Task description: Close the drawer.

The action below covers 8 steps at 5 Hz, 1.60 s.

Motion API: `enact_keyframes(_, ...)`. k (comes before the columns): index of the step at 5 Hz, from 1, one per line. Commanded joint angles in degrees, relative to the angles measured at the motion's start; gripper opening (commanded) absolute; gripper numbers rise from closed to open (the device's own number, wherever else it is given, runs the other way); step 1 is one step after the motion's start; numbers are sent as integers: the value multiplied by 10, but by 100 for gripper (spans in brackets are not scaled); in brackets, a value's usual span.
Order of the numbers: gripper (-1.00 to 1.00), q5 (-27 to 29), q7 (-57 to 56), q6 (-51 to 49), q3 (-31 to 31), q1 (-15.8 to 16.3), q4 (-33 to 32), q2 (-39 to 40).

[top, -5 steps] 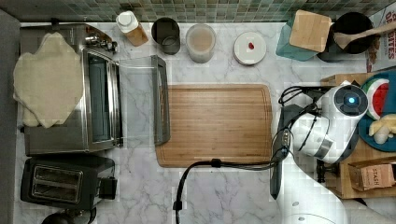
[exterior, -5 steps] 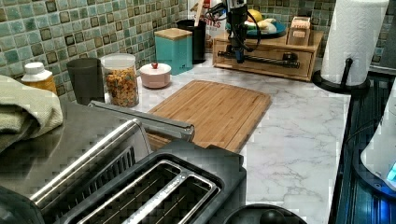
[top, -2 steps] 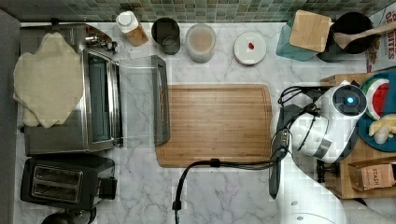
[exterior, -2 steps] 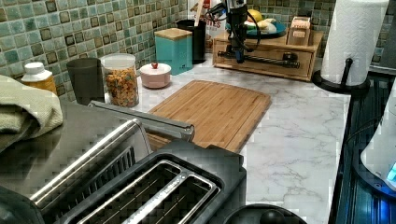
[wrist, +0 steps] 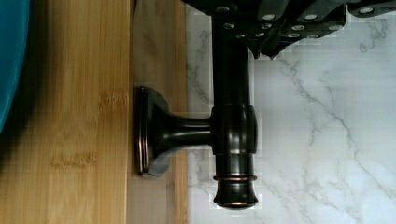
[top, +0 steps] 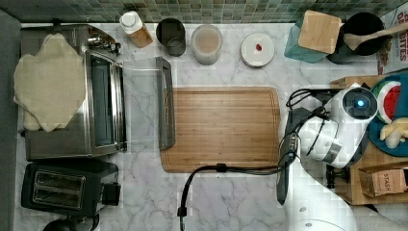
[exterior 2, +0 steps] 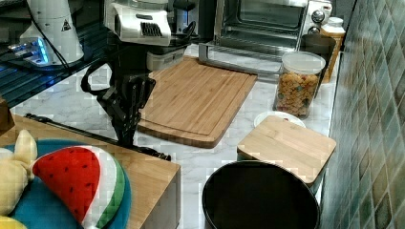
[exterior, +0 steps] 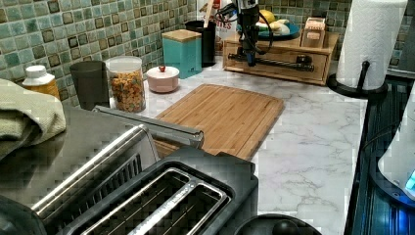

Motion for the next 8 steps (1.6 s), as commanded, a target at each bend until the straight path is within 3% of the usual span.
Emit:
enact_keyframes(1,-100,-8,12,50,-86,-74,50,20)
enact_keyframes(5,-100,-3,9,51,-93,-67,50,21)
enact_keyframes(6,-100,-12,15,50,-81,-79,50,19)
enact_keyframes(8,-100,-2,9,51,-95,-66,50,22)
